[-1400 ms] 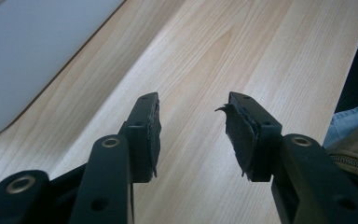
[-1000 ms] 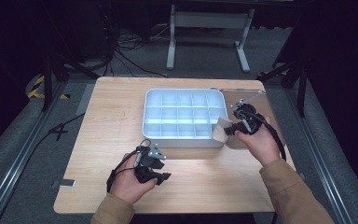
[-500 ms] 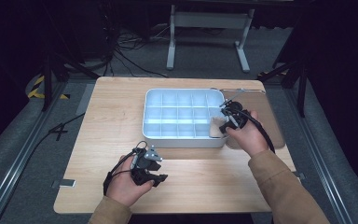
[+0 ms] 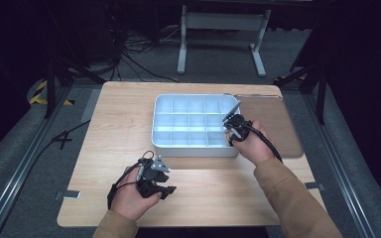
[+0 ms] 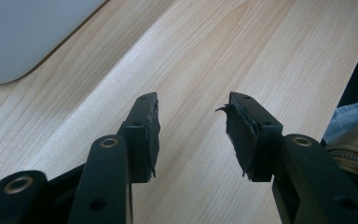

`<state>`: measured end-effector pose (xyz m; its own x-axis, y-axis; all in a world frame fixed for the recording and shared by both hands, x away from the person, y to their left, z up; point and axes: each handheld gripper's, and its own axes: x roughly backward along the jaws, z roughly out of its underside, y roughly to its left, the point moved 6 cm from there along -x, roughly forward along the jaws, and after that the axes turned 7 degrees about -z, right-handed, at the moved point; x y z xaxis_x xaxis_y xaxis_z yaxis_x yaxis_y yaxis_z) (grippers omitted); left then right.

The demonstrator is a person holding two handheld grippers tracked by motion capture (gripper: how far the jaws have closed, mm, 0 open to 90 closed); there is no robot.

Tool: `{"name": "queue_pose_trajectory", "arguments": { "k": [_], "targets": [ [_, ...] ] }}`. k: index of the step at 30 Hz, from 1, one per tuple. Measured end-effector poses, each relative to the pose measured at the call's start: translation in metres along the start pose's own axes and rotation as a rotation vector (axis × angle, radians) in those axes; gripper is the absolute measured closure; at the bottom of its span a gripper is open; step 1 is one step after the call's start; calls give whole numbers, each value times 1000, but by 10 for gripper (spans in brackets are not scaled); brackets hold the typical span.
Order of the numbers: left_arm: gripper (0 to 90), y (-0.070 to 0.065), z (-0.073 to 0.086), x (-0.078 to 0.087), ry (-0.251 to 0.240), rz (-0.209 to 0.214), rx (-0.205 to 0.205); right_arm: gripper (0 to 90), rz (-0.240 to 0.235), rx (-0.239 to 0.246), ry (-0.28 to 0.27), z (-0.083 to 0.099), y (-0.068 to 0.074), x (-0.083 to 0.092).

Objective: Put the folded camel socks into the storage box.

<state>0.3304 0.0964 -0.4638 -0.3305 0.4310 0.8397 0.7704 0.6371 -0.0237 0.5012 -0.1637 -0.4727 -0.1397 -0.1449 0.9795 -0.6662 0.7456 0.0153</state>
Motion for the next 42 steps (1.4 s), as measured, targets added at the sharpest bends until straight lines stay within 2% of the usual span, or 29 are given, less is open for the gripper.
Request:
{"name": "queue_pose_trajectory", "arguments": {
  "k": [3, 8, 10, 11, 12, 15, 19, 21, 25, 28, 30, 31, 33, 34, 36, 39, 40, 42],
  "targets": [
    [546, 0, 0, 0, 0, 1, 0, 762, -4, 1, 4, 0, 0, -4],
    [545, 0, -1, -1, -3, 7, 0, 733, -6, 9, -11, 1, 1, -1],
    [543, 0, -2, -1, -2, 1, -3, 669, -31, 14, -24, 2, 3, 6],
    [543, 0, -2, -1, -4, 4, -4, 631, -26, 4, -21, 3, 4, 11],
    [542, -1, -3, -1, 3, 8, 0, 615, -39, -4, -23, 5, 5, 20],
    [542, -1, -3, -1, -2, 8, 0, 628, -29, 0, -38, 5, 5, 29],
    [542, -1, -3, -2, 0, 7, -3, 692, -44, 15, -153, -3, 9, 57],
    [541, -1, -3, -2, 4, 5, -4, 688, -45, 23, -176, -8, 11, 62],
    [541, 0, -3, -1, -1, 7, -3, 692, -38, 18, -210, -20, 11, 59],
    [541, 0, -2, -1, 1, 9, -2, 693, -42, 5, -216, -26, 9, 54],
    [540, 1, -2, -1, 2, 7, -3, 694, -15, -2, -205, -30, 5, 47],
    [539, 1, -2, -1, -1, 7, -2, 736, -2, -5, -196, -31, 1, 42],
    [539, 1, -2, -1, -1, 8, -2, 830, -16, -2, -175, -30, 0, 36],
    [539, 1, -2, -1, -1, 8, -2, 830, -16, -2, -175, -30, 0, 36],
    [539, 1, -2, -1, 2, 8, 0, 889, -19, 6, -142, -26, 0, 29],
    [539, 1, -2, -2, 3, 7, -7, 892, -25, 7, -116, -22, -1, 24],
    [539, 1, -2, -2, 3, 9, -6, 893, -34, 7, -79, -18, -2, 17],
    [540, 1, -2, -3, 4, 8, -6, 893, -38, 6, -54, -15, -3, 9]
  ]
}}
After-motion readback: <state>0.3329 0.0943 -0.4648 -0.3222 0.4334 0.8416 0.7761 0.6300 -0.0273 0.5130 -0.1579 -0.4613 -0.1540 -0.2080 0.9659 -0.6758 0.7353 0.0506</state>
